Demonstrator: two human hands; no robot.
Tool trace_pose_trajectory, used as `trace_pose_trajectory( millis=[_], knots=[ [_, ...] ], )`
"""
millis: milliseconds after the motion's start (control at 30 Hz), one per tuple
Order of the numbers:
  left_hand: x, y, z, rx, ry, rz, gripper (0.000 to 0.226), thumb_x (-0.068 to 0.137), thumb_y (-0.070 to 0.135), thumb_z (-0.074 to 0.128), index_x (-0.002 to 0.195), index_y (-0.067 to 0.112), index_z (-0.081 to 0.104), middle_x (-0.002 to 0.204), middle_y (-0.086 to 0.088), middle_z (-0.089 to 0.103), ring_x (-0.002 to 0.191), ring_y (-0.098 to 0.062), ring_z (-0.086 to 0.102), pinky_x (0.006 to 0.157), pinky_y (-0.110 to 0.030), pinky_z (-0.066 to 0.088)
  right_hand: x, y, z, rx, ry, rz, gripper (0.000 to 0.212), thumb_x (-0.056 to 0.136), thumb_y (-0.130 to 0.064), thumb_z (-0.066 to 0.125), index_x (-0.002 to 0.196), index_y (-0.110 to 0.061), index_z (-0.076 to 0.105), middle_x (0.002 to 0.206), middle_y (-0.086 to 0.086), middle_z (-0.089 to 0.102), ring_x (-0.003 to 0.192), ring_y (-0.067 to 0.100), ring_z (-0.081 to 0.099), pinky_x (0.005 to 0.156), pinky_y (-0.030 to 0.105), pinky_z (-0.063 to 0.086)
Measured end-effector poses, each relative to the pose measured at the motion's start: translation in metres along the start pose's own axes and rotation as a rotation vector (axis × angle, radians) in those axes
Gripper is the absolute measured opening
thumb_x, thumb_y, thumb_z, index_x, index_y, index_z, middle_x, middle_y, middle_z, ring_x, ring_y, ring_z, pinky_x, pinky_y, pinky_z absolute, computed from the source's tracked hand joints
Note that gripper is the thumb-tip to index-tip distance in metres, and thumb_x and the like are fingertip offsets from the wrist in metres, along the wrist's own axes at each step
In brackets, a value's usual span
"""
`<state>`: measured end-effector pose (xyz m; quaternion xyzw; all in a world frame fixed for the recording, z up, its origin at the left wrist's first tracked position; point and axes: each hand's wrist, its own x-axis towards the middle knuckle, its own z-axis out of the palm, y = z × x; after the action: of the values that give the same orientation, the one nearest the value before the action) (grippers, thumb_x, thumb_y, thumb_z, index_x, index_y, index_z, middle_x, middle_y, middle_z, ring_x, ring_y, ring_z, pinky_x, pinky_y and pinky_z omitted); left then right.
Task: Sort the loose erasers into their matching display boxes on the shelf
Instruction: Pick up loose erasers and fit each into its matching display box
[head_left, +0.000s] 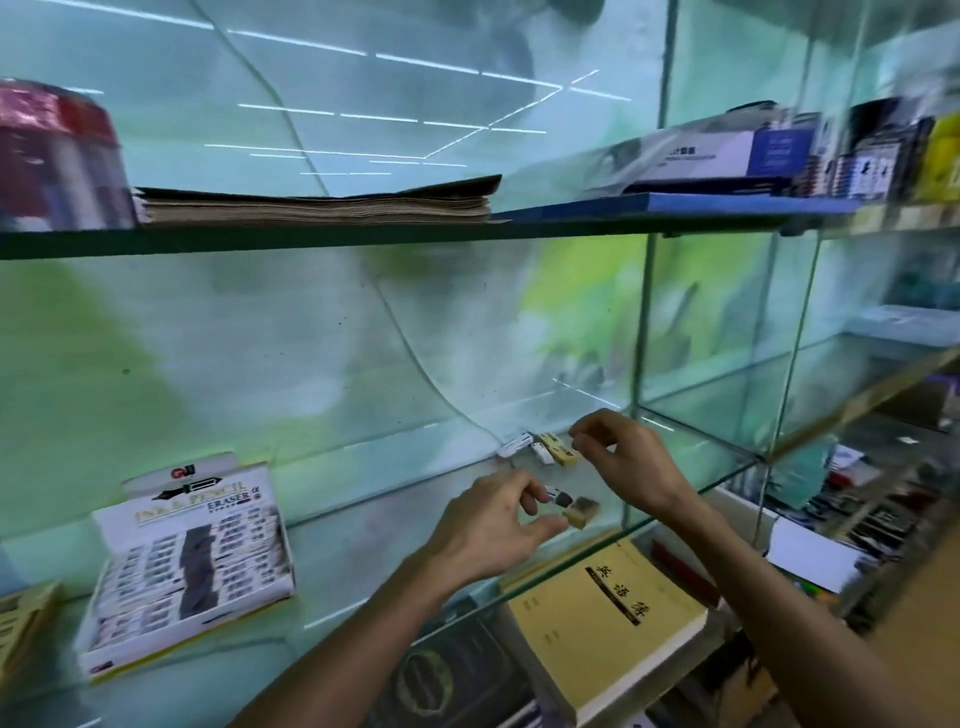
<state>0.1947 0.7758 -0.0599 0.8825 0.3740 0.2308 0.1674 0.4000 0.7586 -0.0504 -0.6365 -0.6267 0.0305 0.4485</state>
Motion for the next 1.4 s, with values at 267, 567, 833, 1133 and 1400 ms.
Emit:
trace_pose_trajectory(
  millis=[267, 567, 833, 1133, 1400],
  knots=[
    [0.017, 0.023, 0.023, 0.204, 0.023, -0.037, 0.042, 0.088, 0.059, 0.055, 0.111, 0.025, 0.06, 0.108, 0.007, 0.061, 0.098, -0.014, 0.057, 0.082, -0.035, 0.048, 0.003, 0.007, -0.008, 0.059, 0.005, 0.032, 0.005, 0.093, -0.021, 0.063, 0.096, -0.024, 0.065, 0.088, -0.01, 0.069, 0.081, 0.003, 0.063, 0.062, 0.007, 0.044],
    [0.01, -0.015, -0.022, -0.831, -0.056, -0.327, 0.02, 0.096, 0.028, 0.059, 0.1, 0.011, 0.071, 0.088, -0.001, 0.069, 0.063, -0.012, 0.049, 0.058, -0.025, 0.034, 0.001, 0.003, 0.003, 0.184, -0.078, 0.021, 0.007, 0.093, -0.02, 0.062, 0.095, -0.023, 0.068, 0.088, -0.007, 0.071, 0.081, 0.007, 0.065, 0.071, 0.02, 0.051],
    [-0.012, -0.046, -0.059, -1.202, -0.014, -0.394, 0.026, 0.096, 0.02, 0.057, 0.11, 0.0, 0.066, 0.085, -0.011, 0.068, 0.06, -0.015, 0.046, 0.051, -0.024, 0.031, -0.002, -0.033, 0.032, 0.324, -0.147, -0.071, 0.014, 0.091, -0.019, 0.065, 0.1, -0.03, 0.065, 0.094, -0.007, 0.069, 0.082, 0.012, 0.065, 0.07, 0.026, 0.053],
    [-0.049, -0.063, -0.089, -1.102, -0.017, -0.424, 0.023, 0.093, 0.023, 0.063, 0.1, 0.003, 0.069, 0.08, -0.013, 0.065, 0.06, -0.016, 0.047, 0.054, -0.026, 0.032, -0.01, -0.086, 0.065, -0.045, -0.107, -0.735, 0.035, 0.091, -0.015, 0.066, 0.124, -0.023, 0.057, 0.126, -0.012, 0.056, 0.114, 0.005, 0.05, 0.086, 0.01, 0.037],
    [-0.08, -0.083, -0.116, -1.089, 0.052, -0.403, 0.038, 0.09, 0.037, 0.061, 0.106, 0.003, 0.067, 0.088, -0.014, 0.068, 0.06, -0.018, 0.05, 0.054, -0.027, 0.035, -0.014, -0.116, 0.088, 0.133, -0.079, -0.638, 0.027, 0.088, -0.021, 0.072, 0.113, -0.027, 0.062, 0.106, -0.02, 0.062, 0.089, -0.001, 0.058, 0.074, 0.01, 0.045]
  ],
)
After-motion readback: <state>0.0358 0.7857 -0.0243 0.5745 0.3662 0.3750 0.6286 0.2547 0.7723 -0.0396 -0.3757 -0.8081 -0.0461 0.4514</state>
